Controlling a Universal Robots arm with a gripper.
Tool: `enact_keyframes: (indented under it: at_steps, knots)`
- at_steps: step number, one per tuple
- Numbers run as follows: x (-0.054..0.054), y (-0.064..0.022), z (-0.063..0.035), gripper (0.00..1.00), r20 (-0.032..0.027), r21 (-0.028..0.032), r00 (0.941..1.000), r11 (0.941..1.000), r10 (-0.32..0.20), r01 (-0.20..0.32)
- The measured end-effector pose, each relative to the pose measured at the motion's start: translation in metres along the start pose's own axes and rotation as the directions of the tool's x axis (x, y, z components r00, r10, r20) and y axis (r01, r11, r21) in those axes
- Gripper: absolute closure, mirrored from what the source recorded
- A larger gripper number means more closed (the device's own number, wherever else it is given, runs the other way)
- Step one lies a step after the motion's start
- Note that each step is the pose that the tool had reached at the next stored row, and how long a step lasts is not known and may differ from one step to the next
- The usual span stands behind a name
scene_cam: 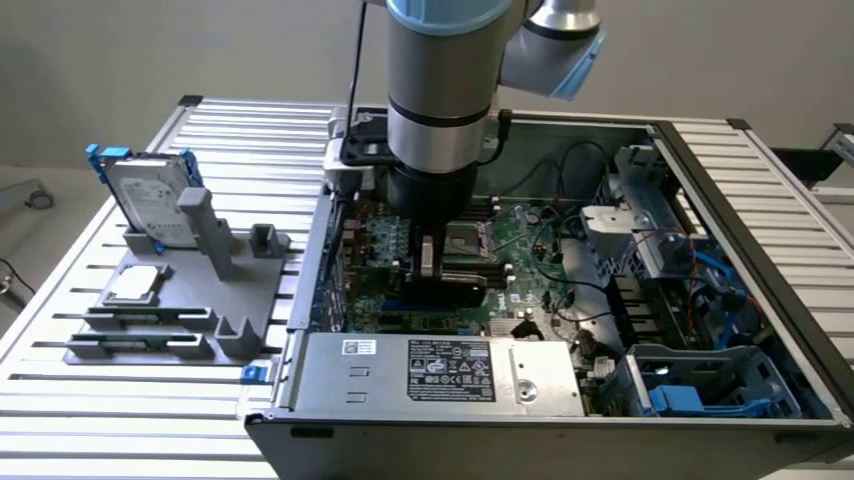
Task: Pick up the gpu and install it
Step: 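Insert the gpu into the slot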
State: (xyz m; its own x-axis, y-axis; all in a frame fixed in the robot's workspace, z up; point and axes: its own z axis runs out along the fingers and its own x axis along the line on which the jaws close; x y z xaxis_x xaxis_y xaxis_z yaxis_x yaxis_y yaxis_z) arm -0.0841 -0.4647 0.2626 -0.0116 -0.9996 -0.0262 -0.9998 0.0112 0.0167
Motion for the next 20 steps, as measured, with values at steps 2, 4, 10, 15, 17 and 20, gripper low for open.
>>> enact_keyframes:
  at_steps: [2,4,10,15,17,20]
  knots:
    - [0.0001,0.0001,-0.0002,0.74,-0.0008,-0.0009,1.0000,1.0000,0.000,0.000]
    - [0.0001,0.0003,-0.0002,0.74,-0.0012,-0.0021,1.0000,1.0000,-0.001,0.001]
    - [0.0001,0.0016,0.0006,0.74,-0.0010,-0.0054,1.0000,1.0000,-0.006,0.006]
    - [0.0001,0.0017,0.0012,0.74,-0.0012,-0.0074,0.9999,0.9999,-0.010,0.010]
    - [0.0002,0.0017,0.0015,0.74,-0.0012,-0.0081,0.9999,0.9999,-0.011,0.011]
    - [0.0002,0.0017,0.0021,0.74,-0.0011,-0.0092,0.9999,0.9999,-0.012,0.012]
